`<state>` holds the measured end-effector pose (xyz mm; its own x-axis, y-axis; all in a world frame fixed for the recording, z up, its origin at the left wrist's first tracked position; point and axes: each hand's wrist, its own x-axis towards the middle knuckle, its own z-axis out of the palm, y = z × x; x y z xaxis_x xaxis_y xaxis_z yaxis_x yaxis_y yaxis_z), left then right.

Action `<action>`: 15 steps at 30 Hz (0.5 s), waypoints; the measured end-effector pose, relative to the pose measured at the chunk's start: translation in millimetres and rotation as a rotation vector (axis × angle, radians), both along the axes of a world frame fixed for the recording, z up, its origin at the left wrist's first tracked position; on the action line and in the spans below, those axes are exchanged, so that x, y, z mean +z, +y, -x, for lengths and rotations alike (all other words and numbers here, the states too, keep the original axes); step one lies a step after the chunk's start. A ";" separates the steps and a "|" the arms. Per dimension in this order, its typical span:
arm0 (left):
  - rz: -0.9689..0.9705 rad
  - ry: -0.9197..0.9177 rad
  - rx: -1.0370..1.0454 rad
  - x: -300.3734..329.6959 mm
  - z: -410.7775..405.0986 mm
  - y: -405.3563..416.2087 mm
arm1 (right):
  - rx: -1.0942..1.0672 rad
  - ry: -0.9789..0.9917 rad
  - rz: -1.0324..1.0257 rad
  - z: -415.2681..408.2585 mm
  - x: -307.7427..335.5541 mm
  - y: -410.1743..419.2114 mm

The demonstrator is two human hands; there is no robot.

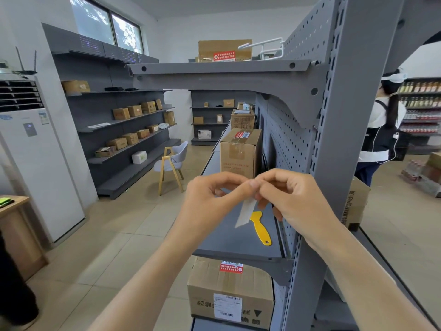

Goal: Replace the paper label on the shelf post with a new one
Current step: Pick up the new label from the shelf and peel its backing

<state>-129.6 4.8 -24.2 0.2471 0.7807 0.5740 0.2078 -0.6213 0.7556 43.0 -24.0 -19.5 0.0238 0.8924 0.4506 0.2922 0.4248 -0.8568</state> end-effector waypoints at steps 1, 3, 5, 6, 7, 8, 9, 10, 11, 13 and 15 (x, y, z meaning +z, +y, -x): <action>0.011 -0.008 0.004 0.1 0.2 0.6 | 0.005 -0.006 -0.009 0.2 0.3 -0.7; 0.031 -0.013 0.025 0.1 1.9 2.4 | 0.007 -0.025 -0.027 0.6 0.7 -2.9; 0.027 0.008 0.039 0.8 2.0 2.1 | -0.010 -0.042 -0.040 -0.1 1.1 -4.8; 0.017 0.019 0.055 0.6 1.3 1.9 | -0.020 -0.042 -0.045 -0.5 1.4 -5.9; 0.006 0.020 0.073 0.1 0.6 2.6 | -0.031 -0.040 -0.049 -1.1 1.9 -7.4; 0.004 0.011 0.088 0.4 -0.1 2.0 | -0.043 -0.035 -0.056 -2.3 2.2 -9.5; 0.008 -0.011 0.098 0.5 0.1 2.2 | -0.057 -0.032 -0.063 -4.0 2.3 -11.5; 0.018 -0.040 0.102 1.1 0.3 1.8 | -0.071 -0.027 -0.067 -6.1 2.5 -14.1; 0.031 -0.073 0.102 1.7 0.0 1.6 | -0.085 -0.021 -0.068 -8.9 3.1 -17.7; 0.060 -0.137 0.109 2.7 0.1 1.5 | -0.113 0.001 -0.075 -15.2 4.1 -23.9; 0.070 -0.177 0.132 3.3 -0.8 2.6 | -0.147 0.027 -0.098 -22.1 5.6 -28.7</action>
